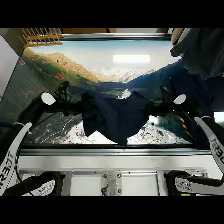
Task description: Fold the clothes and pants, and hang the long-sleeved shirts on hangers.
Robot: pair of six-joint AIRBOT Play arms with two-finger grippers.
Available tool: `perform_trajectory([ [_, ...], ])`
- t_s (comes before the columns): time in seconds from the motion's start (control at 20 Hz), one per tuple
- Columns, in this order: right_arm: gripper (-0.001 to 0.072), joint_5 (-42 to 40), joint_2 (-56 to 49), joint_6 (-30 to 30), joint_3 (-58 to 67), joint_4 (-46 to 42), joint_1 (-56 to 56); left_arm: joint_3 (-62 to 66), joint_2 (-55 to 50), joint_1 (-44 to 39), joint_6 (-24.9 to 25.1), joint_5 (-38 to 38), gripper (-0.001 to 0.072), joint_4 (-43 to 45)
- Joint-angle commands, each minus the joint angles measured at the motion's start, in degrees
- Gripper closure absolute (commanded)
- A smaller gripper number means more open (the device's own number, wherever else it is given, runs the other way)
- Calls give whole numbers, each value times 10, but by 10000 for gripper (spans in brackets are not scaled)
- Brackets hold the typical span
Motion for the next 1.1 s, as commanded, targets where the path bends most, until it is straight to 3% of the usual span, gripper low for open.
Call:
perform_trajectory([
  [0.0,701,67,79,0,101,-87,-43,56,77,43,-10,-28,695,93],
  [0.2,701,91,211,0,207,-101,-99,139,202,73,-10,-33,695,96],
  [0.5,701,9,388,4,227,-101,-113,210,356,73,-10,-12,694,95],
  [0.7,701,-20,446,35,227,-101,-113,211,417,73,-10,-6,694,95],
  [0.9,701,5,453,62,227,-101,-113,210,407,73,-10,-60,695,92],
  [1.05,702,105,432,71,226,-101,-113,210,353,73,-11,-172,694,91],
])
